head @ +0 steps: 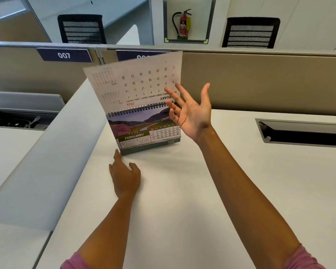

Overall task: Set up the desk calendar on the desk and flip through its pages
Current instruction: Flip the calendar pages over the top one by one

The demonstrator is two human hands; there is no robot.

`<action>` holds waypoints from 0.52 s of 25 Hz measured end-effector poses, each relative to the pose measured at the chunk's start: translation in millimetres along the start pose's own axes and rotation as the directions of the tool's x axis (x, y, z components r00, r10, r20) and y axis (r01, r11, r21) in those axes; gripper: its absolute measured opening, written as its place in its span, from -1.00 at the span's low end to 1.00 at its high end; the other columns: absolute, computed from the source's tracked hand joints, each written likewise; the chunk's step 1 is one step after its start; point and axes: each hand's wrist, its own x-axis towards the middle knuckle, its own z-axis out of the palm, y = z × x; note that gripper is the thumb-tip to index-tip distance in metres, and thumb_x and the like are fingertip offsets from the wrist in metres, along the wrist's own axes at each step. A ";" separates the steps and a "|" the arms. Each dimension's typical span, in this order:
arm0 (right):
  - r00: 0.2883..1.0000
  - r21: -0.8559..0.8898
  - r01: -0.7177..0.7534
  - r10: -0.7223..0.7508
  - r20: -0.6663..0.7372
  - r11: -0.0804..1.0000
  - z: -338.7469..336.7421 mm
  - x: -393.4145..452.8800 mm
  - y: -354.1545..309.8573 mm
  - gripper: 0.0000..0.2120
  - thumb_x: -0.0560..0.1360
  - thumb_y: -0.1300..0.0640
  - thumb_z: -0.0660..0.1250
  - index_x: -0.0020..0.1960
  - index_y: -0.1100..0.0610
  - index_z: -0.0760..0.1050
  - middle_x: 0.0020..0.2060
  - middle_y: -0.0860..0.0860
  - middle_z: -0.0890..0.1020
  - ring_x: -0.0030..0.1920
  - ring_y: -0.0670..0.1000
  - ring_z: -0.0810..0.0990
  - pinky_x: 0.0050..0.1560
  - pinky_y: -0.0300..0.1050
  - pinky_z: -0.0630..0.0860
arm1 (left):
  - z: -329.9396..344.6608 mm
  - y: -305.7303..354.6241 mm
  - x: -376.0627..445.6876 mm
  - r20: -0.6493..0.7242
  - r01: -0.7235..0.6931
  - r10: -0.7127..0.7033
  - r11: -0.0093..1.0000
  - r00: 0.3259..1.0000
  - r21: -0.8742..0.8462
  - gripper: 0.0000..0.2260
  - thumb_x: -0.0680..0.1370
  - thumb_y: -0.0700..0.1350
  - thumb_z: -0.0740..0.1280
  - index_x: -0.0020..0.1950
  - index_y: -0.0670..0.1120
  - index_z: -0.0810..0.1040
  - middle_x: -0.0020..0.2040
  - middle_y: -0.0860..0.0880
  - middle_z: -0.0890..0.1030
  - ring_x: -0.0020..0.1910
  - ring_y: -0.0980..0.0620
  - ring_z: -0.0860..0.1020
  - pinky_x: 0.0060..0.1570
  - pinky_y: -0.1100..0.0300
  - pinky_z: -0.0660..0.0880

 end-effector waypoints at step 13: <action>0.868 -0.631 -0.101 -0.242 -0.434 0.770 -56.0 4.8 55.5 -0.70 0.61 0.03 0.23 0.31 0.06 0.40 0.20 -0.01 0.54 0.19 0.02 0.52 -0.19 -0.37 0.45 | 0.5 -1.0 0.4 -0.041 -0.075 0.077 0.996 0.996 0.038 -0.43 0.61 -0.19 0.23 0.61 0.04 0.19 0.39 -0.16 0.52 0.43 -0.24 0.41 0.46 -0.25 0.33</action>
